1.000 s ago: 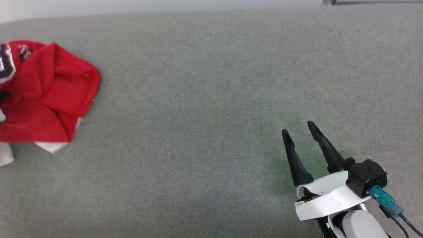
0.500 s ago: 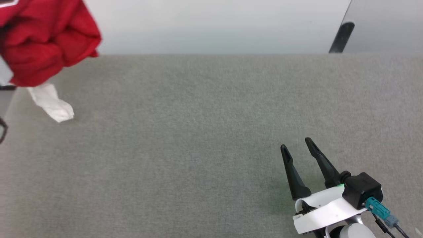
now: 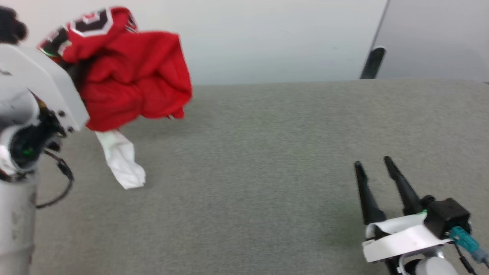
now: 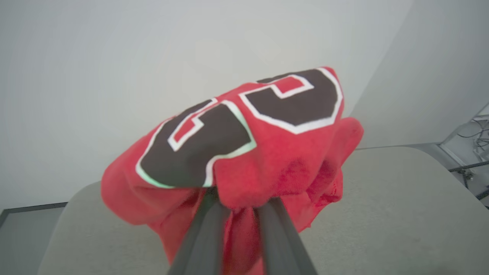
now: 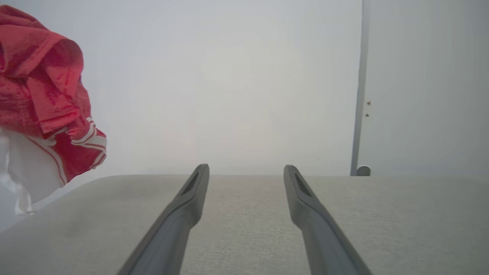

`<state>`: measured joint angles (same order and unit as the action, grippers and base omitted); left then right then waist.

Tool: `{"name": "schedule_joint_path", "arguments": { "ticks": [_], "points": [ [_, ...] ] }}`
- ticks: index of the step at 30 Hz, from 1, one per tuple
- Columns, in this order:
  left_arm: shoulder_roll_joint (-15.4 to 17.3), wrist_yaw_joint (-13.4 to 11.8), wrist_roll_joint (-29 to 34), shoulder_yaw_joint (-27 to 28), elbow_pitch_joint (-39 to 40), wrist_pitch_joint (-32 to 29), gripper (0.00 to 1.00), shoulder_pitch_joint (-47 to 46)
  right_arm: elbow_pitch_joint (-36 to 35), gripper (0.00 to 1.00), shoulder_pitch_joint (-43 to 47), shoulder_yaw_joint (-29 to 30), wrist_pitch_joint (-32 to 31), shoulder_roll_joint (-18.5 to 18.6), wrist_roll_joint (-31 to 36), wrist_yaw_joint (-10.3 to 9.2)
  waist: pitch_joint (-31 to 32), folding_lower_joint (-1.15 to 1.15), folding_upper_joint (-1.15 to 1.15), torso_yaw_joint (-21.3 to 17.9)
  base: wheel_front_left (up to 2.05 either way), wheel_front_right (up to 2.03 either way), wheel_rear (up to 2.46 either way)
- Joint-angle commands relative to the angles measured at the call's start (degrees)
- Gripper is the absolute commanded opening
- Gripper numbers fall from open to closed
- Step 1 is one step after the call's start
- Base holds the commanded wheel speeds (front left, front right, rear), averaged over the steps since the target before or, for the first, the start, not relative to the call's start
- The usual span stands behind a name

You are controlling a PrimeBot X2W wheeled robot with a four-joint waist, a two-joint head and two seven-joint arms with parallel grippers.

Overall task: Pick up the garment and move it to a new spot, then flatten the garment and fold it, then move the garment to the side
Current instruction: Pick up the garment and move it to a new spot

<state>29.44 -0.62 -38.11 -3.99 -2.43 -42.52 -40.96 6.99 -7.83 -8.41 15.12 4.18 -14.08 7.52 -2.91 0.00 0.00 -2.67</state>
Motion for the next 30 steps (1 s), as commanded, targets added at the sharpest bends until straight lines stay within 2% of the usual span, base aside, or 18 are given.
{"name": "schedule_joint_path", "arguments": {
  "ticks": [1,9,16,18,24,30],
  "points": [
    [-0.72,-0.84,-0.63,-0.21,1.75,-0.63,0.00,1.27,0.06,1.00,0.61,1.29,0.04,0.32,0.25,-0.06,-0.30,0.00,0.00,-3.43,0.00,0.00,0.00],
    [-3.77,-4.67,-1.35,-2.96,9.22,-4.47,0.00,7.14,-0.30,1.00,1.94,7.80,0.04,0.09,0.57,-0.06,-1.40,0.00,0.00,-9.75,0.00,0.00,0.00],
    [-6.91,-7.88,-1.01,-5.98,9.65,-5.88,0.00,13.32,-0.50,1.00,2.41,8.66,0.04,-0.58,0.26,-0.06,-3.04,0.00,0.00,-13.78,0.00,0.00,0.00],
    [-7.27,-8.05,-0.75,-6.59,9.26,-5.89,0.00,14.20,-0.49,1.00,2.32,8.51,0.04,-0.63,0.14,-0.06,-3.25,0.00,0.00,-14.19,0.00,0.00,0.00],
    [-11.02,-9.36,-0.99,-9.77,5.56,-5.18,0.00,18.08,-0.29,1.00,2.11,7.71,0.04,-1.10,-0.18,-0.06,-4.32,0.00,0.00,-15.38,0.00,0.00,0.00],
    [-14.25,-8.72,-1.13,-13.09,1.26,-4.47,0.00,19.61,0.29,1.00,1.35,6.74,0.04,-1.27,-0.66,-0.06,-4.72,0.00,0.00,-15.52,0.00,0.00,0.00]
  ]
}}
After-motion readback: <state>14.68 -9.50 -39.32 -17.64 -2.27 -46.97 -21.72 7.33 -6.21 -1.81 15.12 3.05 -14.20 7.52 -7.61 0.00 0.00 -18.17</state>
